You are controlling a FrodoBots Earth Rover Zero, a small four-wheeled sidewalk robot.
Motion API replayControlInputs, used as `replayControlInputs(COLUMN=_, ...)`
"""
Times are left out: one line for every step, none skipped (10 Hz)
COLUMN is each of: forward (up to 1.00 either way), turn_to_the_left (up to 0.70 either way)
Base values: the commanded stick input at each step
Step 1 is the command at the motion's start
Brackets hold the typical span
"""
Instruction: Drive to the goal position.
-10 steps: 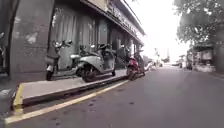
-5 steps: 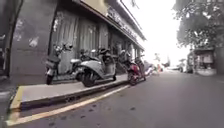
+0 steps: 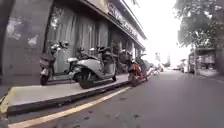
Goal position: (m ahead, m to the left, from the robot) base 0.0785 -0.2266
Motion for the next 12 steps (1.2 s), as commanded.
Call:
replayControlInputs(forward=0.45, turn_to_the_left=0.0)
replayControlInputs(forward=0.45, turn_to_the_left=0.0)
replayControlInputs(forward=0.45, turn_to_the_left=0.0)
replayControlInputs(forward=0.45, turn_to_the_left=-0.07)
replayControlInputs(forward=0.45, turn_to_the_left=-0.17)
replayControlInputs(forward=0.45, turn_to_the_left=-0.27)
replayControlInputs(forward=0.45, turn_to_the_left=-0.27)
replayControlInputs(forward=0.45, turn_to_the_left=-0.23)
replayControlInputs(forward=0.45, turn_to_the_left=-0.14)
replayControlInputs(forward=0.45, turn_to_the_left=0.0)
replayControlInputs(forward=0.45, turn_to_the_left=0.0)
replayControlInputs(forward=0.45, turn_to_the_left=0.0)
